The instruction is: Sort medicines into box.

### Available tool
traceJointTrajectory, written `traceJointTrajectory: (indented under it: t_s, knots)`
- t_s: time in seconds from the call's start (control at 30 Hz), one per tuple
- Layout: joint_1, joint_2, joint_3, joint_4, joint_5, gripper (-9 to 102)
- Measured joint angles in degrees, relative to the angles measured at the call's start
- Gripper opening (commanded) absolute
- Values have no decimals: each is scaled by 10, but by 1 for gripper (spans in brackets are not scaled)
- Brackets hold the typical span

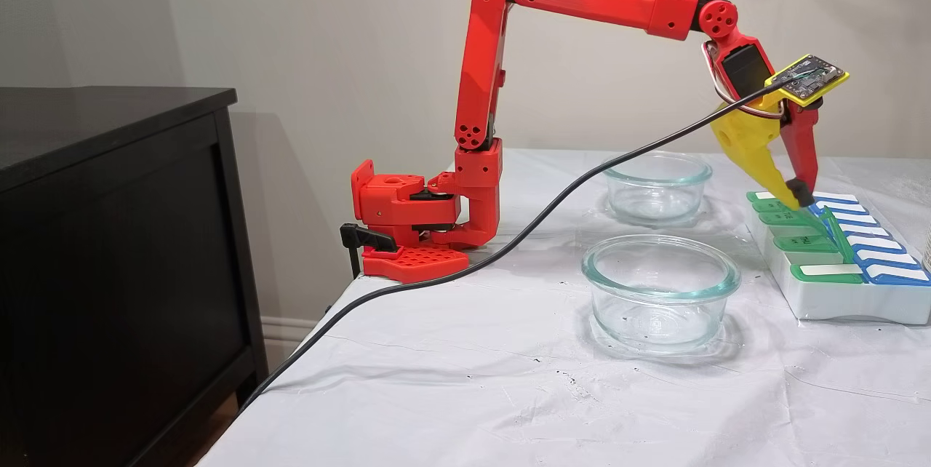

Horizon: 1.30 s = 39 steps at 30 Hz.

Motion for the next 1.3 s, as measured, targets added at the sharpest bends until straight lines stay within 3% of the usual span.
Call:
traceJointTrajectory:
  t_s: [0.4, 1.07, 1.3]
  knots:
    - [-23, -4, 19, -6, -18, 0]
    - [14, -114, -87, 104, 87, 0]
    - [14, -54, -12, 26, 42, 0]
